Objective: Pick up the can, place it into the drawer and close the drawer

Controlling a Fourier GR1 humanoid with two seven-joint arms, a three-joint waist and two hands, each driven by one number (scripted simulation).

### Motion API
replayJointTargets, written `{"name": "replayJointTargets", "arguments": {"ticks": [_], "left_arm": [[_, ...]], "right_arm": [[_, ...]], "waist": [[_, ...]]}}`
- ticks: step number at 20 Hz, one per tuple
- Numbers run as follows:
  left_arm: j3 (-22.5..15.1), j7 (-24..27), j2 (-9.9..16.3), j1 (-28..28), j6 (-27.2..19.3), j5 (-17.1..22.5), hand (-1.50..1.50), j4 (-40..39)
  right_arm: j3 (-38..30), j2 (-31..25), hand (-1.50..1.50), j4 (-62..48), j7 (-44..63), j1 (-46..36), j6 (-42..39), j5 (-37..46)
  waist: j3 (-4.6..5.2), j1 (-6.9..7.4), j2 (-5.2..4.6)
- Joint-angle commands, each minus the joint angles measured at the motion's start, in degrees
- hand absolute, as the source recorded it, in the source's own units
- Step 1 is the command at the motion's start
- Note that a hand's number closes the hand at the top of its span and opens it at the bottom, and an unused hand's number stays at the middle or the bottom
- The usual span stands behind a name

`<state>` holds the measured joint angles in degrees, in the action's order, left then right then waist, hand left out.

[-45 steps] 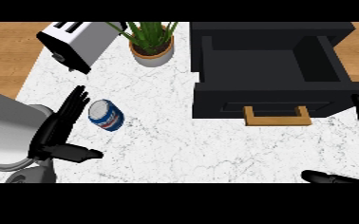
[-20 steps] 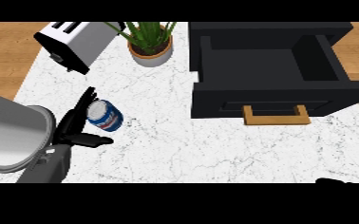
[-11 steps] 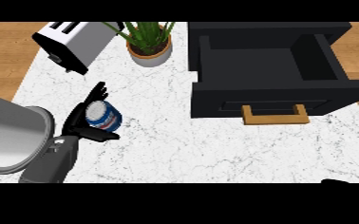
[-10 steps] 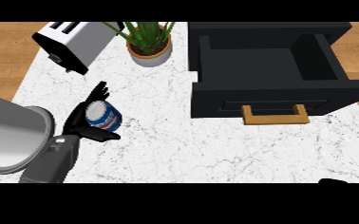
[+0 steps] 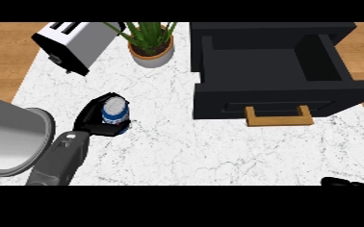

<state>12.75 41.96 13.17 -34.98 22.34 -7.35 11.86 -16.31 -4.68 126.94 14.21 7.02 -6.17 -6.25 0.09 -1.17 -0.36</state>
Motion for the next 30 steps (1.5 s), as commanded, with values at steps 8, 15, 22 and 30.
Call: {"name": "replayJointTargets", "arguments": {"ticks": [8,15,22,30], "left_arm": [[4.9,-1.8,-4.4,-3.3,-6.2,5.5,1.5,1.1],[6.6,0.0,-12.9,-4.1,-22.1,7.9,1.5,5.1],[2.9,-14.8,-12.8,-10.3,-23.7,8.6,1.5,16.2],[-6.2,-31.4,-13.2,-14.1,-26.2,13.7,1.5,31.0]], "right_arm": [[2.1,1.8,-1.5,0.7,-1.0,1.3,0.2,2.6],[-3.0,-2.1,-1.5,0.7,4.2,-3.5,1.5,-1.2],[-0.4,0.3,-1.5,0.8,1.0,-1.8,1.9,2.9],[-1.9,-0.2,-1.5,3.2,2.4,0.8,0.7,1.0]], "waist": [[-0.03,0.14,0.12],[-0.07,0.54,0.27],[-0.12,1.18,0.55],[-0.15,1.68,1.0]]}}
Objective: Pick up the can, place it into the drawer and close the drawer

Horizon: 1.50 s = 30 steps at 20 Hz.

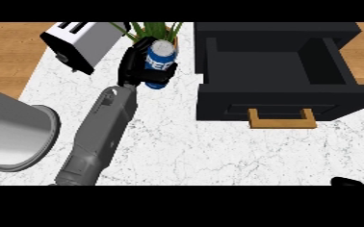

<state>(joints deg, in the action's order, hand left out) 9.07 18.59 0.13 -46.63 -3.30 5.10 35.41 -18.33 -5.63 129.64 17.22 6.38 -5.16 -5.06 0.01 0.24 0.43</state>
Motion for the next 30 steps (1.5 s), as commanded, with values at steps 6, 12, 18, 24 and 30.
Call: {"name": "replayJointTargets", "arguments": {"ticks": [6,12,18,24,30], "left_arm": [[-12.3,-17.5,-0.1,-7.7,-11.2,7.8,1.5,15.6],[-12.8,-23.0,-0.1,-16.3,-14.1,5.7,1.5,13.6],[-16.3,-29.3,-0.1,-25.5,-19.4,7.7,1.5,10.2],[-14.6,-28.3,-0.1,-34.9,-19.1,10.4,1.5,-0.4],[-18.5,-29.8,-0.1,-41.7,-22.7,15.1,1.5,-6.6]], "right_arm": [[-0.5,-0.5,-1.5,0.2,0.5,-1.7,0.4,0.0],[4.2,3.3,-1.5,1.0,-0.5,-0.8,2.1,4.4],[2.1,0.0,-1.5,2.6,4.2,-3.7,2.2,2.7],[0.6,0.3,-1.5,-2.7,-1.3,-3.1,0.8,1.6],[-0.5,-2.7,-1.5,1.1,6.4,-6.9,1.9,-0.5]], "waist": [[-0.04,-0.67,-0.11],[-0.02,-1.13,-0.51],[-0.03,-1.67,-0.54],[-0.09,-2.53,-0.98],[-0.08,-3.74,-1.06]]}}
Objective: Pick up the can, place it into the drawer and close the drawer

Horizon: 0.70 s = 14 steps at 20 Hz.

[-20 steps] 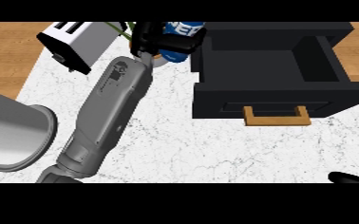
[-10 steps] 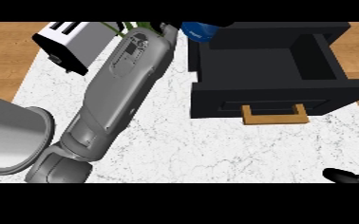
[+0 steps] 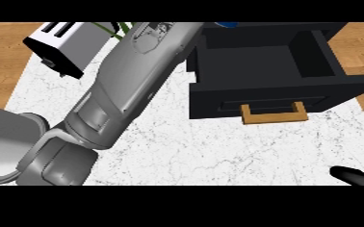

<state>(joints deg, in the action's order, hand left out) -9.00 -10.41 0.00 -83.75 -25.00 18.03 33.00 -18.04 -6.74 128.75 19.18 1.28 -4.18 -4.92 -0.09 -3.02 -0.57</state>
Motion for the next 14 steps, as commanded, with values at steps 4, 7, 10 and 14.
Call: {"name": "replayJointTargets", "arguments": {"ticks": [4,7,10,14], "left_arm": [[-3.6,0.9,0.0,-6.3,-1.5,4.2,1.5,-8.7],[-4.6,4.3,0.0,-6.6,-2.1,5.0,1.5,-11.0],[-6.1,3.9,0.0,-7.6,-5.6,6.3,1.5,-12.8],[-6.6,4.0,0.0,-9.5,-9.4,7.2,-1.5,-14.5]], "right_arm": [[1.3,0.5,-1.5,-1.4,-0.4,-0.9,-0.2,0.0],[-0.2,-1.9,-1.5,-1.4,0.4,-3.1,-0.5,-0.7],[1.3,-2.2,-1.5,-0.8,2.0,-3.5,-1.2,-1.1],[1.2,-1.4,-1.5,-3.0,0.0,-3.9,-0.1,1.0]], "waist": [[-0.06,-1.27,-0.38],[-0.09,-2.25,-0.73],[-0.12,-3.0,-0.85],[-0.14,-2.72,-0.92]]}}
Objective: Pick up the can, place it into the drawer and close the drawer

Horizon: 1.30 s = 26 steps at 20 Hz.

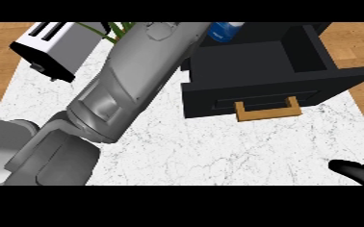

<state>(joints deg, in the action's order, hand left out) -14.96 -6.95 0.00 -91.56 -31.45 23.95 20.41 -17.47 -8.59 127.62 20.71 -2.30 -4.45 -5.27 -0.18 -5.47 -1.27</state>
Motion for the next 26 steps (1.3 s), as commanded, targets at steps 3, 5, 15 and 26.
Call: {"name": "replayJointTargets", "arguments": {"ticks": [3,5,15,26], "left_arm": [[-1.8,2.5,0.0,-0.3,-3.8,2.2,-1.5,-2.5],[-1.6,4.0,0.0,-0.4,-3.8,1.8,-1.5,-4.1],[-0.5,4.2,0.0,-2.4,-4.8,7.9,-1.5,-2.9],[0.2,7.9,0.0,-3.2,-4.6,10.0,-1.5,-4.9]], "right_arm": [[0.1,-0.6,-1.5,-0.2,-0.4,0.2,-1.2,-0.8],[0.3,-1.5,-1.5,-2.1,-0.9,-3.1,0.5,2.6],[7.2,-6.7,-1.5,-2.2,-6.8,-4.5,-3.9,14.4],[17.2,-11.0,-1.5,-16.3,-11.3,-14.3,-1.0,36.5]], "waist": [[-0.04,-0.75,-0.11],[0.01,0.04,-0.42],[0.03,0.03,-0.62],[0.1,2.78,-0.54]]}}
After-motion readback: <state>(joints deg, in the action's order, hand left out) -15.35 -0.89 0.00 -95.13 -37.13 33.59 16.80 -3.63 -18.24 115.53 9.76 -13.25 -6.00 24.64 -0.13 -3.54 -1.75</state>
